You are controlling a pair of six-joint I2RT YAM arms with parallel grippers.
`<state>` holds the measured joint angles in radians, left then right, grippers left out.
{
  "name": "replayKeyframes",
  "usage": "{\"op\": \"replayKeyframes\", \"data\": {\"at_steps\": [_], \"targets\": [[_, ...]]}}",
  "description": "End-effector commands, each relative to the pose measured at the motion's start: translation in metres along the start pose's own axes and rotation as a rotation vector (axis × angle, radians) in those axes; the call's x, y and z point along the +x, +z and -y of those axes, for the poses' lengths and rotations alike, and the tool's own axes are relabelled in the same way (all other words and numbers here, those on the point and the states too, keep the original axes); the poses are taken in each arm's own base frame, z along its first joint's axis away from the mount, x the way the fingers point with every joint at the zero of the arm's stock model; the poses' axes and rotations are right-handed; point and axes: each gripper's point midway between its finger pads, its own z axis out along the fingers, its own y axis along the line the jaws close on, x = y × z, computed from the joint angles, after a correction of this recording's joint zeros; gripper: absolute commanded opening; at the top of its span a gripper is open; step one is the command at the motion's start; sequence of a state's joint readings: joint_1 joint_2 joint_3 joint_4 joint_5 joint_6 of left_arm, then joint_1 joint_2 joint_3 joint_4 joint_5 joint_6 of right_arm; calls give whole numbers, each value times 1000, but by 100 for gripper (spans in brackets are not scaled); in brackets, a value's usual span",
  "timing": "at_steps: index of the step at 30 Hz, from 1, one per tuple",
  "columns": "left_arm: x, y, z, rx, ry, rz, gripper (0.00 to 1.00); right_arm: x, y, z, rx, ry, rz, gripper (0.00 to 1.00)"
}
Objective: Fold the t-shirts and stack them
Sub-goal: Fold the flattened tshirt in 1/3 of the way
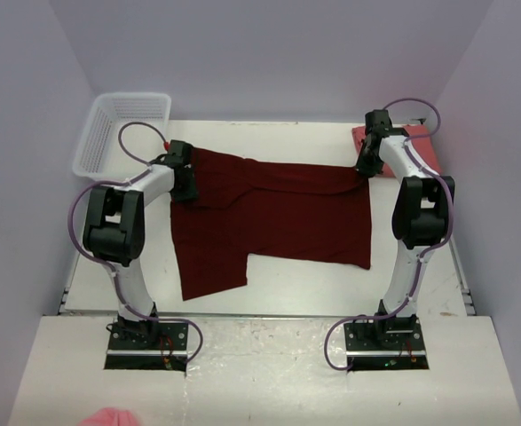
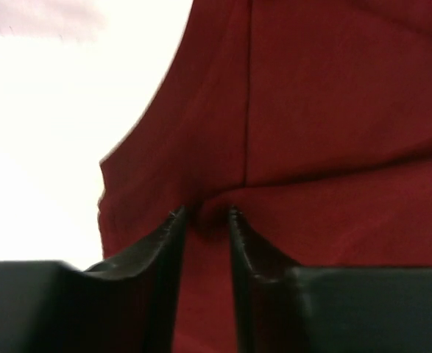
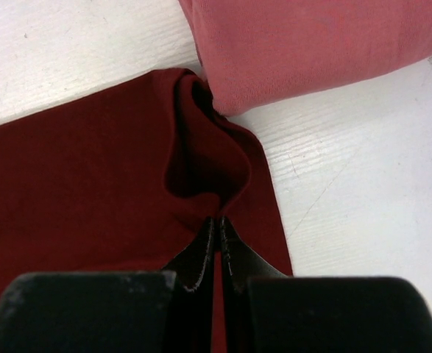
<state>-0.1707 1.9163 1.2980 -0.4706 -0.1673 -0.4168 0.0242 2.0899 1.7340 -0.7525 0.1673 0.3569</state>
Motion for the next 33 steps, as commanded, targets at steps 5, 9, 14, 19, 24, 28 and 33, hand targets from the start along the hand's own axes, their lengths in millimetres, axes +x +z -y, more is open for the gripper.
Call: {"op": "replayKeyframes", "data": {"at_steps": [5, 9, 14, 19, 24, 28, 33], "targets": [[-35, -40, 9, 62, -81, 154, 47, 3, 2, 5, 34, 18, -6, 0], [-49, -59, 14, 100, -99, 202, 48, 14, 4, 8, 46, 28, -29, 0], [-64, -80, 35, 208, -60, 228, 50, 32, 0, 16, 63, 49, -37, 17], [-60, -79, 61, 307, -13, 208, 49, 36, -34, -29, -43, -65, 35, 55], [-64, -64, 76, 354, 0, 186, 32, 64, -81, -169, -463, -264, -49, 55], [-66, -52, 83, 366, 22, 166, 7, 73, -102, -231, -607, -335, -61, 30], [-64, -46, 88, 381, 38, 138, 0, 92, -116, -281, -809, -352, -151, 0]]}}
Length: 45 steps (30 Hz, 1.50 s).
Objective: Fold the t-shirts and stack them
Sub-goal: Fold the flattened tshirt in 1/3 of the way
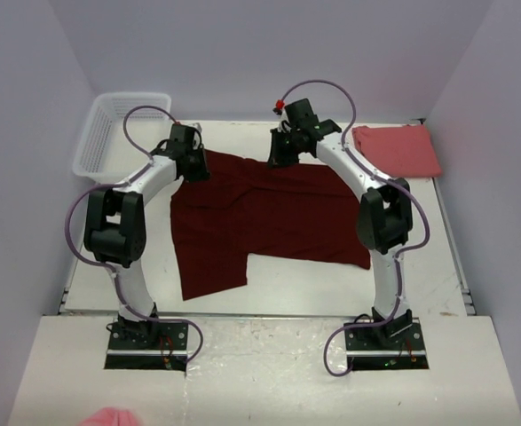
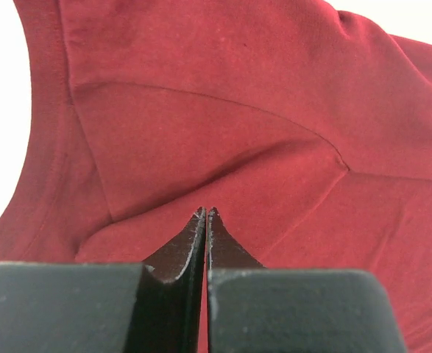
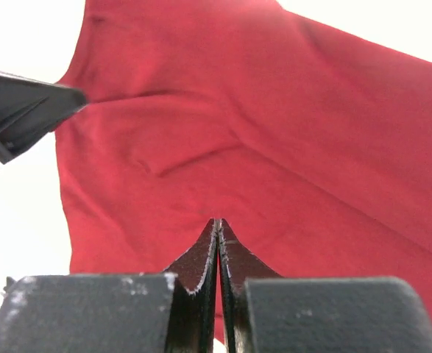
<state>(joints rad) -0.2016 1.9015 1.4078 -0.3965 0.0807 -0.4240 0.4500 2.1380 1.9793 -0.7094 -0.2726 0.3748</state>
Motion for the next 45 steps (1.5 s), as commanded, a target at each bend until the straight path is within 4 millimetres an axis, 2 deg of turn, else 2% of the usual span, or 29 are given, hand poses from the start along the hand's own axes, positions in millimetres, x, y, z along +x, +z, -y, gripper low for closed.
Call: {"op": "replayKeyframes", "data": {"at_steps": [1, 2, 5, 9, 10, 11, 12, 14, 15, 19, 21, 22, 24, 27, 31, 34, 39, 45], "targets": [[-18, -6, 16, 70, 30, 37, 0, 13, 27, -15, -154, 53, -110, 0], [-13, -5, 22, 107, 29, 28, 0, 19, 31, -25, -195, 52, -137, 0], [-2, -8, 38, 196, 38, 9, 0, 34, 48, -30, -215, 60, -178, 0], [13, -5, 56, 274, 59, -29, 1, 44, 58, -29, -230, 76, -190, 0], [16, -4, 59, 277, 64, -33, 3, 52, 61, -25, -223, 84, -206, 0], [18, -2, 62, 275, 75, -35, 5, 52, 58, -26, -225, 84, -198, 0], [23, 1, 63, 271, 88, -47, 13, 51, 57, -24, -223, 78, -185, 0], [31, 3, 71, 263, 118, -57, 22, 54, 52, -22, -205, 73, -182, 0], [36, 6, 72, 252, 126, -63, 31, 55, 50, -20, -190, 67, -178, 0], [51, 17, 78, 183, 178, -76, 37, 57, 37, -13, -150, 45, -156, 0], [57, 20, 77, 158, 190, -84, 40, 54, 25, -17, -158, 29, -129, 0], [57, 23, 72, 115, 197, -72, 40, 60, 23, -12, -139, 29, -133, 0], [61, 24, 70, 79, 222, -65, 40, 55, 10, -13, -136, 12, -95, 0], [63, 27, 57, -45, 268, -40, 40, 59, 2, -7, -122, 9, -81, 0], [61, 25, 36, -214, 305, 8, 39, 60, -16, -4, -139, 13, -44, 0], [57, 20, 32, -296, 327, 59, 38, 58, -20, 3, -129, 18, -35, 0], [70, 27, 31, -305, 357, 22, 37, 57, -28, 11, -159, 49, -20, 0], [76, 29, 30, -315, 370, 14, 36, 59, -32, 23, -168, 76, -14, 0]]}}
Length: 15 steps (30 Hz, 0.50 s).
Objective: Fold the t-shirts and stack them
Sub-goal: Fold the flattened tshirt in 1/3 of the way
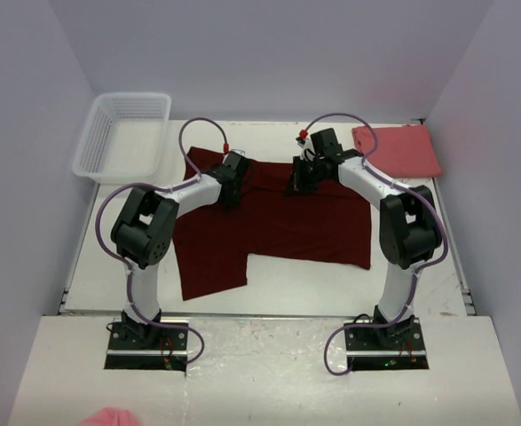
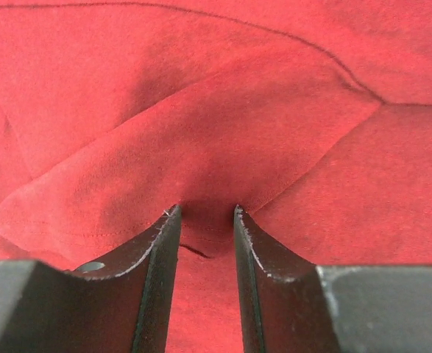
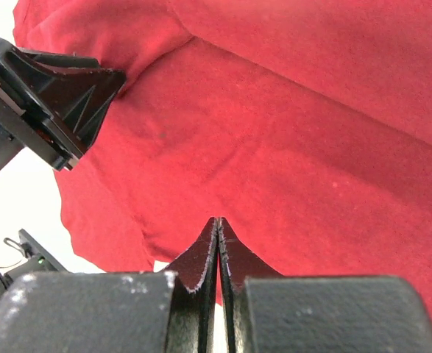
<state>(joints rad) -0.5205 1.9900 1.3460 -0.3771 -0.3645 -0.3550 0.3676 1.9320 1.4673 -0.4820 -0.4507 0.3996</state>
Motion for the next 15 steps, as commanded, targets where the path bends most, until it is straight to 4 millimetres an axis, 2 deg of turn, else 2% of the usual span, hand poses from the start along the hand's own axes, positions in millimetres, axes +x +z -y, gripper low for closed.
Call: {"op": "replayKeyframes", "data": {"at_steps": [1, 3, 9, 11, 13, 15], "targets": [[1, 1, -5, -41, 21, 12, 36, -17, -24, -20, -78, -43, 78, 0], [2, 2, -4, -36, 23, 7, 35, -17, -25, -16, -76, -32, 80, 0], [3, 2, 2, -19, 28, 5, 24, -17, -22, -12, -78, -25, 77, 0], [1, 4, 4, -18, 39, 5, 17, -15, -20, -10, -73, -19, 72, 0], [2, 6, 4, -20, 44, 1, 4, -14, -20, -9, -67, -18, 73, 0], [-1, 6, 6, -15, 45, 4, 0, -14, -20, -6, -55, -19, 76, 0]]}}
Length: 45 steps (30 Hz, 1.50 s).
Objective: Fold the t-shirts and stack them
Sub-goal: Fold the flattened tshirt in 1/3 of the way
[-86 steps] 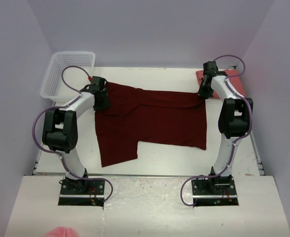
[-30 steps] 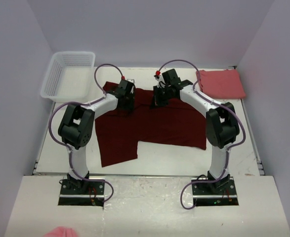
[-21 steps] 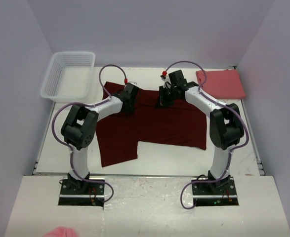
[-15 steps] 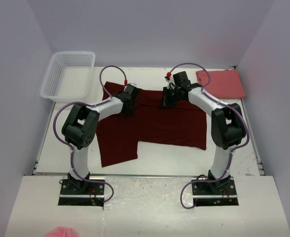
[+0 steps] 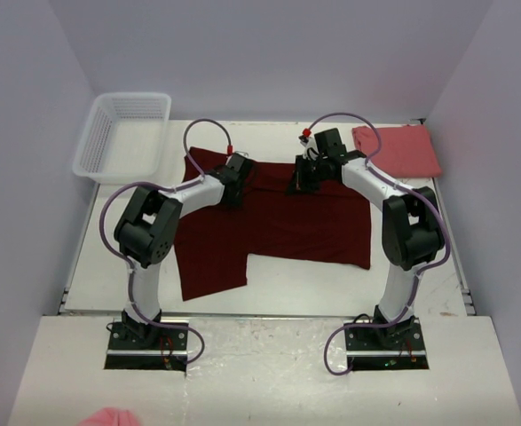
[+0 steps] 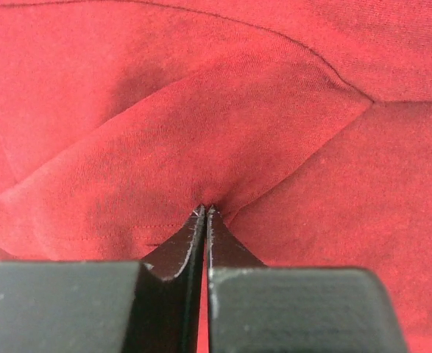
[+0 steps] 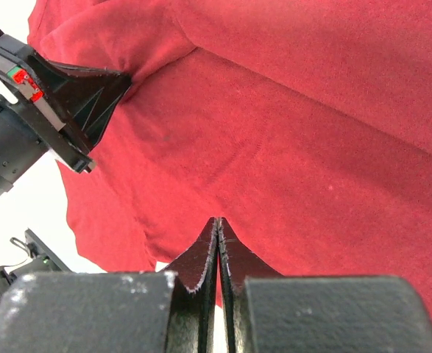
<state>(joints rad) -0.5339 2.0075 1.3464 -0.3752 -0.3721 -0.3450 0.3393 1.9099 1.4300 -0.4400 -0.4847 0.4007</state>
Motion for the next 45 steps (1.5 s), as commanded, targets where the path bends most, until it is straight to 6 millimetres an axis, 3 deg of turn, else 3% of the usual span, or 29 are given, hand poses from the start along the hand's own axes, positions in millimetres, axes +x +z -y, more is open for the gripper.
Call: {"op": "replayKeyframes", "data": {"at_steps": [1, 7, 13, 22, 26, 33, 35, 37, 38, 40, 41, 43, 45], "targets": [[-8, 3, 3, -5, 22, 14, 0, -11, -14, -11, -24, -29, 51, 0], [-25, -5, 7, 21, 23, 45, 0, -9, -12, -10, -23, -25, 44, 0], [-40, -14, -5, -30, 37, 81, 0, -8, -9, -9, -29, -21, 39, 0], [-90, -34, -26, -77, -5, 166, 0, -5, -9, -7, -19, -19, 30, 0], [-101, -27, -41, -88, -17, 152, 0, -6, -9, -7, -23, -19, 30, 0], [-112, 3, -96, -114, -101, 127, 0, -3, -6, -4, -16, -18, 19, 0], [-118, 8, -100, -95, -113, 131, 0, -2, -4, -4, -19, -14, 11, 0], [-121, 21, -105, -98, -111, 127, 12, -2, -3, -4, -21, -13, 7, 0], [-122, 31, -98, -66, -102, 127, 29, -1, -2, -4, -23, -11, 2, 0], [-131, 36, -91, -31, -81, 150, 44, 3, 1, -3, -25, -11, -7, 0], [-138, 38, -88, -14, -80, 179, 57, 3, 2, -1, -20, -10, -7, 0], [-141, 39, -84, 3, -87, 210, 65, 7, 4, 2, -14, -8, -17, 0], [-150, 24, -85, 9, -114, 258, 73, 8, 7, 5, -4, -4, -21, 0]]}}
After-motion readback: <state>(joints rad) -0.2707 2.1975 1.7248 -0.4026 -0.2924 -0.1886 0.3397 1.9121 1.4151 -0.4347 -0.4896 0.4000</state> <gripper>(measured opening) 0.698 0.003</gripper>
